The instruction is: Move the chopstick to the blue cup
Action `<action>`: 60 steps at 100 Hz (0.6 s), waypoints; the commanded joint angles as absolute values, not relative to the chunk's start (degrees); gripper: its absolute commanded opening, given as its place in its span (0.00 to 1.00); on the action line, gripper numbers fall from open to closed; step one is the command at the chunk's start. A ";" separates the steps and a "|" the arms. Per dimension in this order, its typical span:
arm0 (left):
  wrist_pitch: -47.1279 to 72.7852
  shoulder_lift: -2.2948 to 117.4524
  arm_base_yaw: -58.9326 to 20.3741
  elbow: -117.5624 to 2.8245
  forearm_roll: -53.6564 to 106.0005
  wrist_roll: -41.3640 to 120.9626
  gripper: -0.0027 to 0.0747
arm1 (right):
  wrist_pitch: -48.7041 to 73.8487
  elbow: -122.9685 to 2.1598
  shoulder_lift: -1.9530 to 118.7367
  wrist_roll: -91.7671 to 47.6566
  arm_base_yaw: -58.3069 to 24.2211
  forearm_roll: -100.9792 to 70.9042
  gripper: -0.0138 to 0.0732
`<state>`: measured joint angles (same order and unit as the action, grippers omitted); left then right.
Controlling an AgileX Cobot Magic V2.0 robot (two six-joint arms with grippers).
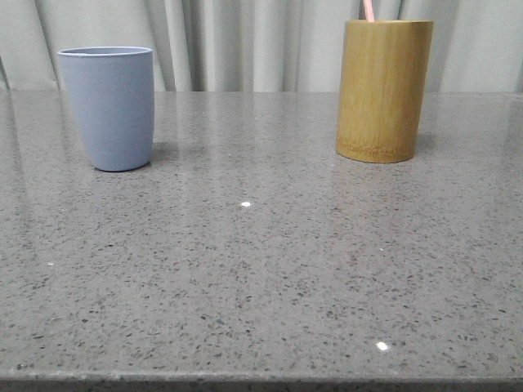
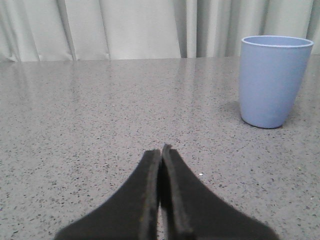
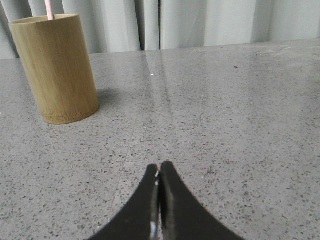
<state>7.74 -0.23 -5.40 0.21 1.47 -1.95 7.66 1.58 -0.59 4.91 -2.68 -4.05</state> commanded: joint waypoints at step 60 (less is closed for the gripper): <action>3.29 -2.13 -5.23 0.66 1.46 -2.35 0.01 | 3.02 1.60 -1.81 4.42 -2.27 -3.61 0.04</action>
